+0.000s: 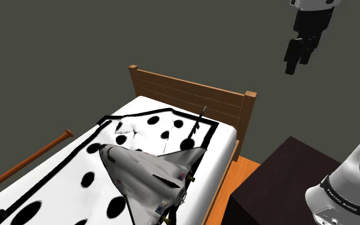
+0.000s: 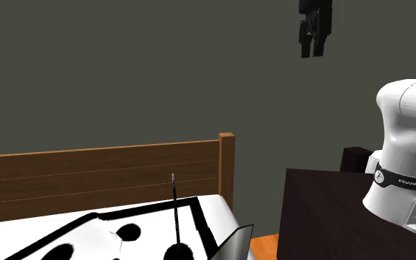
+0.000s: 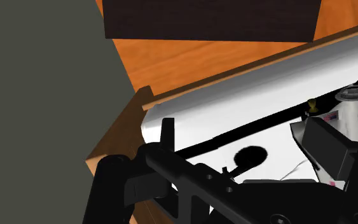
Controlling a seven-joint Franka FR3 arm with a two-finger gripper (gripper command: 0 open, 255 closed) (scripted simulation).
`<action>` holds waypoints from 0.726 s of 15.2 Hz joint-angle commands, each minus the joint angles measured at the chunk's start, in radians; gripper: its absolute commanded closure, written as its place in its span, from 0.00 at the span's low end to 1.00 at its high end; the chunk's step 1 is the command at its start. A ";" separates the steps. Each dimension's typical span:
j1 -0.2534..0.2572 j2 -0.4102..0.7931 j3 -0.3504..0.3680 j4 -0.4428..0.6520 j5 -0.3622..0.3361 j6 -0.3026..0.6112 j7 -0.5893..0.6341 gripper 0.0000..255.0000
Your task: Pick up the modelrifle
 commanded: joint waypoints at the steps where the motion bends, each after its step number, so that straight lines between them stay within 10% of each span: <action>1: 0.000 0.000 0.000 0.000 0.000 0.000 0.000 0.00; 11: -0.041 0.153 0.168 -0.153 0.089 0.345 0.362 0.00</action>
